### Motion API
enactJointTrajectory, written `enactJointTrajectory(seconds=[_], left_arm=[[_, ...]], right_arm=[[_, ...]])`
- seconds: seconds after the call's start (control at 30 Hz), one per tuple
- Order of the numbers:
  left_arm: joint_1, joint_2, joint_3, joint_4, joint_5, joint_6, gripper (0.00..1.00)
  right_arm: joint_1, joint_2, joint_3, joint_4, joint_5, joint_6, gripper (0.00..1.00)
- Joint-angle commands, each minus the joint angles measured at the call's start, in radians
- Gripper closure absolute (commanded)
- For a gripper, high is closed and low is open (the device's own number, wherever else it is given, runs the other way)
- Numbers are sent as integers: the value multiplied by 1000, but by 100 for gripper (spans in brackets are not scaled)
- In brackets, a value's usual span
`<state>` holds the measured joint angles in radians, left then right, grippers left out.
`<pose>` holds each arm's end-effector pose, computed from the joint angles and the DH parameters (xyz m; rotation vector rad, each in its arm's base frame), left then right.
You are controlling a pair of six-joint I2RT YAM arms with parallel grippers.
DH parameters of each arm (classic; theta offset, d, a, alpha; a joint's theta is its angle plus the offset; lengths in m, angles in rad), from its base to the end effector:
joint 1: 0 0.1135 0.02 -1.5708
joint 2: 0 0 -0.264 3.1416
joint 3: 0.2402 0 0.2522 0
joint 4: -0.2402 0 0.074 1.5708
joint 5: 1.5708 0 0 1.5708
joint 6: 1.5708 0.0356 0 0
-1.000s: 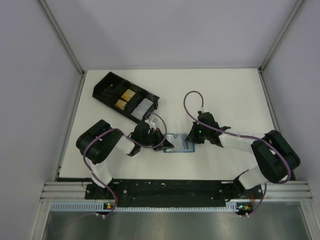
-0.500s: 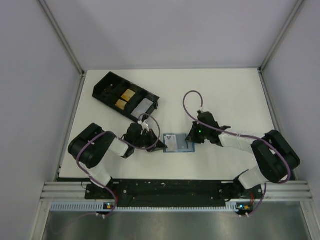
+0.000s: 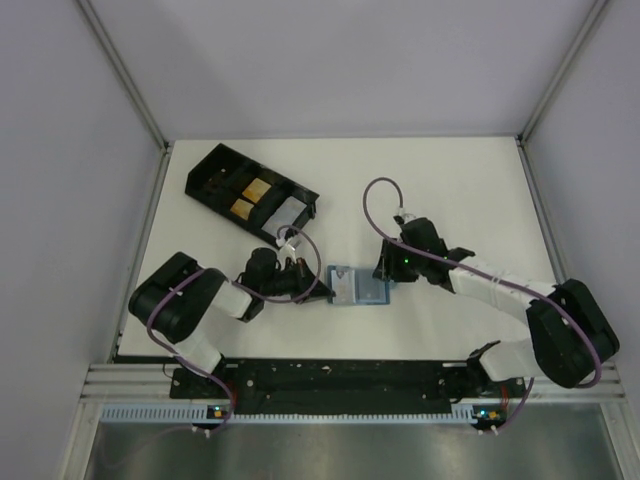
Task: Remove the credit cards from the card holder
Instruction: Remove the credit card from the card holder.
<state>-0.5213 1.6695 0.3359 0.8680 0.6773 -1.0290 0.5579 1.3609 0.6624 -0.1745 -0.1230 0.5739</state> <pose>0.2081 -0.1452 0.1065 -0.0940 2.3508 -1.5707 0.2195 0.1421 0.1764 -0.0366 2.5449 0.6286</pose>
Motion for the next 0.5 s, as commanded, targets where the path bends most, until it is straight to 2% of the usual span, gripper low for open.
enactJointTrajectory(seconds=[0.0, 0.2, 0.47], left_arm=[[7, -47, -3, 124, 70, 26, 100], [10, -59, 6, 155, 105, 26, 100], [9, -79, 0, 273, 174, 0, 100]], right_arm=[[-9, -65, 77, 27, -93, -144, 52], [-9, -54, 95, 128, -269, -206, 43], [-9, 17, 134, 164, -417, -243, 43]])
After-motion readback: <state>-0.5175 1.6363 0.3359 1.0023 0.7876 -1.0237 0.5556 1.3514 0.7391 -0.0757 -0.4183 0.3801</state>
